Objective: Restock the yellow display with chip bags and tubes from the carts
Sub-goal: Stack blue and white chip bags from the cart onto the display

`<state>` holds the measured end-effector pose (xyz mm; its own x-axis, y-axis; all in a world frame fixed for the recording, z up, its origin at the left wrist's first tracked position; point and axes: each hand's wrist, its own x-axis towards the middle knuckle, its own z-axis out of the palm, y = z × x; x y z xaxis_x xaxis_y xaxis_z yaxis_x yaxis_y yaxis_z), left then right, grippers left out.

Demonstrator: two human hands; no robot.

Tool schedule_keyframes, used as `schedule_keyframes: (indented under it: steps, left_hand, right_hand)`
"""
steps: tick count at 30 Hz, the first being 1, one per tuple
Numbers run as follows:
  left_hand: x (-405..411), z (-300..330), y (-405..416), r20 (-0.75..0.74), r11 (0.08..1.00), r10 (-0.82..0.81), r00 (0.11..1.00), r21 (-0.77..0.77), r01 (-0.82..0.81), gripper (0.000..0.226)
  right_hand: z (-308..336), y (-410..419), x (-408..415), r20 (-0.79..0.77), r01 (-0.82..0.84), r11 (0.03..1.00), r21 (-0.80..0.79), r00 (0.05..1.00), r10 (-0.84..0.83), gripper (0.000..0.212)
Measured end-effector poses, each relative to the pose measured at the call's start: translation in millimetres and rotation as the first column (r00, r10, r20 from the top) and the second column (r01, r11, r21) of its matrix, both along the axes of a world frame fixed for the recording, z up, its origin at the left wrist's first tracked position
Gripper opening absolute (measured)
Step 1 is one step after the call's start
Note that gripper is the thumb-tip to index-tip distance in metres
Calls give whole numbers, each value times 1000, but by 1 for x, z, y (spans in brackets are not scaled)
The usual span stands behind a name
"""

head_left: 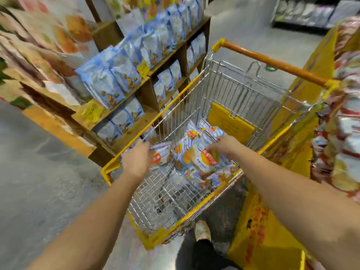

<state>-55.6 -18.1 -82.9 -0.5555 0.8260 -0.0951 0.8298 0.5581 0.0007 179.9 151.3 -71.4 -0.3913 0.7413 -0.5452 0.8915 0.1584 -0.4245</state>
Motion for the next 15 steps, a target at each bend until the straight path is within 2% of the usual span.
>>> schedule_keyframes:
  steps: [1,4,7,11,15]
  left_hand:
    - [5,17,-15,-32,998,4,999,67,-1,25]
    - [25,76,-57,-36,981,31,999,194,-23,27]
    - [56,140,-98,-73,956,-6,997,294,27,31]
    - [103,207,-126,-141,906,-87,986,401,137,33]
    - [153,254,-124,-111,885,-193,975,410,222,32]
  right_hand:
    - [15,-15,6,-68,28,998,60,997,-24,33]
    - [65,-62,26,-273,137,963,234,960,-70,27]
    - [120,-114,58,-402,245,900,361,911,-87,39]
    - [175,-161,108,-460,324,810,489,885,-76,41]
    - [219,-191,177,-389,296,724,623,920,-42,45]
